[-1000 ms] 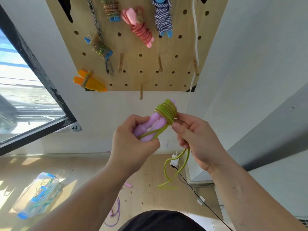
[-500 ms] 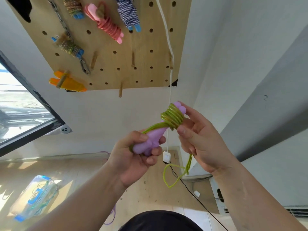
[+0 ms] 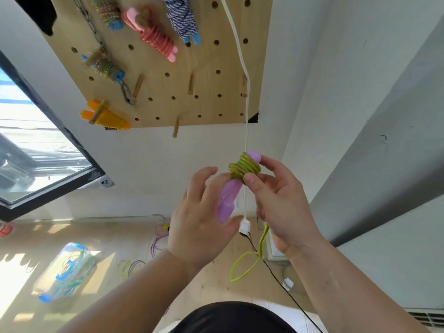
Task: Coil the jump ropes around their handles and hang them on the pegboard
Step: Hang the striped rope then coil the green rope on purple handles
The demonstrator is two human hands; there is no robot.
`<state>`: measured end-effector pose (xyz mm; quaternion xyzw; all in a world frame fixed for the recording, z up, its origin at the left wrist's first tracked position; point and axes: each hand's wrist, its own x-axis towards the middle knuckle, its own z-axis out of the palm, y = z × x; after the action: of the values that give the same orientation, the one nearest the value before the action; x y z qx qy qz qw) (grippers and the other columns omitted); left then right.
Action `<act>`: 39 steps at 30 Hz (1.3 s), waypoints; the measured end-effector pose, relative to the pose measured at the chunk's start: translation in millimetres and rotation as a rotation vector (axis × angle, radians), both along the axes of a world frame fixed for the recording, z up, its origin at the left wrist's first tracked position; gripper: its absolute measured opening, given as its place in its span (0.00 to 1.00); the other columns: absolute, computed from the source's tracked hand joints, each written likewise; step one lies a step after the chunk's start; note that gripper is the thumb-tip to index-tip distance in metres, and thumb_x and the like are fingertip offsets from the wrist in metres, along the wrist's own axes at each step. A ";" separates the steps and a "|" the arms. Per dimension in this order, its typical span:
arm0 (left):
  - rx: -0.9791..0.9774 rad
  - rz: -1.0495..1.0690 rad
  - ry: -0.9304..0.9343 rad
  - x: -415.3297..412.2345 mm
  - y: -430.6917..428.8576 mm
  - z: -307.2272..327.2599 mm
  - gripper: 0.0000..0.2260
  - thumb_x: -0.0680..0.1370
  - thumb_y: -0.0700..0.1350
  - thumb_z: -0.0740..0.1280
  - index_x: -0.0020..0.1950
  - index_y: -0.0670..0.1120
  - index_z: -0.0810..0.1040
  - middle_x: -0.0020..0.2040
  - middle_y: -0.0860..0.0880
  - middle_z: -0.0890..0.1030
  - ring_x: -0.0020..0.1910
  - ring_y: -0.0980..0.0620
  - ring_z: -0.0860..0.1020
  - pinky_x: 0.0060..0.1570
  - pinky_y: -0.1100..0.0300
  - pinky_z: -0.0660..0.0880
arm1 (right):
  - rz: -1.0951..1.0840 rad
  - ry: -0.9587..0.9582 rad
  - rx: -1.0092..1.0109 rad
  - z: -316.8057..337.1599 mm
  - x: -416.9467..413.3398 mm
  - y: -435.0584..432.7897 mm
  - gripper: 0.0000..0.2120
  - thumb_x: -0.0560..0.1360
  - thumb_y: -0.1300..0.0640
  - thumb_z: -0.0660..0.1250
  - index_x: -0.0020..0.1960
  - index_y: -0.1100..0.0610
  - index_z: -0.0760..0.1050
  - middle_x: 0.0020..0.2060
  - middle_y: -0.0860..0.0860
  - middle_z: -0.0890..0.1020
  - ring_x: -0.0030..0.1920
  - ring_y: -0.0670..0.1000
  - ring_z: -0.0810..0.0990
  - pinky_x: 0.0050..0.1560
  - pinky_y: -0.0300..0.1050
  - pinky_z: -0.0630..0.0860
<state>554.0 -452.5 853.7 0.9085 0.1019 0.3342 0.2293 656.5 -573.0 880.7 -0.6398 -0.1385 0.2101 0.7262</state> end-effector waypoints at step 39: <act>-1.135 0.047 0.129 25.8 5.9 42.4 0.25 0.56 0.36 0.74 0.54 0.46 0.82 0.48 0.44 0.82 0.29 0.53 0.72 0.27 0.61 0.68 | 0.121 0.081 -0.197 -13.9 7.8 -20.7 0.26 0.76 0.39 0.68 0.71 0.42 0.68 0.31 0.49 0.80 0.24 0.45 0.66 0.31 0.40 0.64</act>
<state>579.8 -446.7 896.1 0.6590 0.2992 0.1759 0.6672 664.3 -593.7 866.8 -0.6894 -0.1262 0.2918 0.6509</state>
